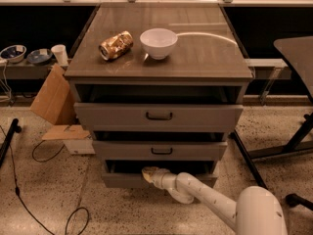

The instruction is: Open bottom drawer

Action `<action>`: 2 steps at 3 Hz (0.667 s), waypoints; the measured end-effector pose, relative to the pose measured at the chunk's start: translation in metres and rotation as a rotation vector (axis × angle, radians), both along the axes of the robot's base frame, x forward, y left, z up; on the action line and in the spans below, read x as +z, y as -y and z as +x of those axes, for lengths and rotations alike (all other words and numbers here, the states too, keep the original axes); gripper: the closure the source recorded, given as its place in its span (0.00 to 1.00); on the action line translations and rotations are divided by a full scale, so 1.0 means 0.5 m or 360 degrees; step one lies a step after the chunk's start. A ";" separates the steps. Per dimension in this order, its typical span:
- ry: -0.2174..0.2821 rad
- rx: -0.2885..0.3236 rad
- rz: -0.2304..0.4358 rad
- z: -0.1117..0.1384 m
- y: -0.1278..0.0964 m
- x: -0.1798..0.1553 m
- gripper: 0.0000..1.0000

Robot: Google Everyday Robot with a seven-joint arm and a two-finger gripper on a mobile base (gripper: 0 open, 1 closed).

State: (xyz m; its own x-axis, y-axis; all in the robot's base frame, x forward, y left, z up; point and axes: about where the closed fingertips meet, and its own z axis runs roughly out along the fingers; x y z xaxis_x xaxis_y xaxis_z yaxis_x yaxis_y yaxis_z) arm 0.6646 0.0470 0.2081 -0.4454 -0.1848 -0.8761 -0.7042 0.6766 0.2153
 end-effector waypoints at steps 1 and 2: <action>0.0000 0.0000 0.0000 0.000 0.000 0.000 0.08; -0.0005 0.0001 -0.0002 -0.001 0.000 -0.002 0.00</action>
Offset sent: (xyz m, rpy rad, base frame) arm -0.0026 -0.0055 -0.0060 -0.0098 0.0151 -0.0017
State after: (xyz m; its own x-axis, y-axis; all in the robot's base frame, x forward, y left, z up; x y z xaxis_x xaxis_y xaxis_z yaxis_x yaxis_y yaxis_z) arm 0.6640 0.0469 0.2070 -0.4479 -0.1862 -0.8745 -0.7040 0.6764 0.2166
